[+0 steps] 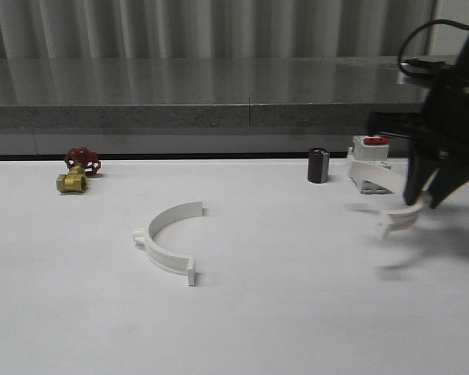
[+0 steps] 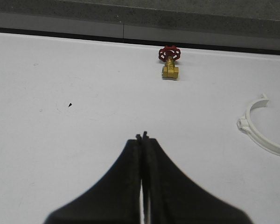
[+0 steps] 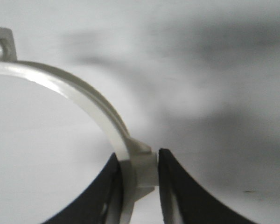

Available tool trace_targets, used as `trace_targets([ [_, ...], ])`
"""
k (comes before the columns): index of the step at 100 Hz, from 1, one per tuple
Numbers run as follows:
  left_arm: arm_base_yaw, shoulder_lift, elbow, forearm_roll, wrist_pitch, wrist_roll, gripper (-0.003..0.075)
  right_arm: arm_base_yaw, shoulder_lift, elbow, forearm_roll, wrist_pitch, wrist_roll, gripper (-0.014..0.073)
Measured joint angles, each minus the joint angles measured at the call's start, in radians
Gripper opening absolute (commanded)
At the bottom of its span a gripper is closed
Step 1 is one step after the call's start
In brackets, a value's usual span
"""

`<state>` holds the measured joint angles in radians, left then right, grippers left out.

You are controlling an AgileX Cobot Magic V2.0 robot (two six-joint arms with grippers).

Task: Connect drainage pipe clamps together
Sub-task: 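Carry the clamp half with the right gripper toward the placed half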

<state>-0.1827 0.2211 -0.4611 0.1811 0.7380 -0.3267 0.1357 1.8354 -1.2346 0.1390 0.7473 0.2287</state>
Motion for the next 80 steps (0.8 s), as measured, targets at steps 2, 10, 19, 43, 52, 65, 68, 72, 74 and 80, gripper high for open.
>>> trace_targets([
  [2,0.0,0.0,0.0,0.0,0.0,0.0,-0.002,0.021,0.0,-0.002,0.0,-0.003,0.017,0.0093],
  [10,0.0,0.0,0.0,0.0,0.0,0.0,-0.002,0.095,0.0,-0.017,-0.011,-0.017,0.086,0.0093],
  [19,0.0,0.0,0.0,0.0,0.0,0.0,-0.002,0.17,0.007,-0.04,-0.041,-0.036,0.177,0.0093],
  [43,0.0,0.0,0.0,0.0,0.0,0.0,-0.002,0.284,0.102,-0.136,-0.139,-0.038,0.354,0.0093],
  [52,0.0,0.0,0.0,0.0,0.0,0.0,-0.002,0.316,0.142,-0.176,-0.153,-0.034,0.385,0.0093],
  [65,0.0,0.0,0.0,0.0,0.0,0.0,-0.002,0.351,0.189,-0.224,-0.156,-0.023,0.414,0.0093],
  [68,0.0,0.0,0.0,0.0,0.0,0.0,-0.002,0.355,0.198,-0.232,-0.158,-0.021,0.418,0.0093],
  [72,0.0,0.0,0.0,0.0,0.0,0.0,-0.002,0.36,0.212,-0.244,-0.16,-0.019,0.425,0.0093],
  [74,0.0,0.0,0.0,0.0,0.0,0.0,-0.002,0.363,0.218,-0.246,-0.161,-0.019,0.427,0.0093],
  [80,0.0,0.0,0.0,0.0,0.0,0.0,-0.002,0.367,0.231,-0.257,-0.165,-0.016,0.433,0.0093],
])
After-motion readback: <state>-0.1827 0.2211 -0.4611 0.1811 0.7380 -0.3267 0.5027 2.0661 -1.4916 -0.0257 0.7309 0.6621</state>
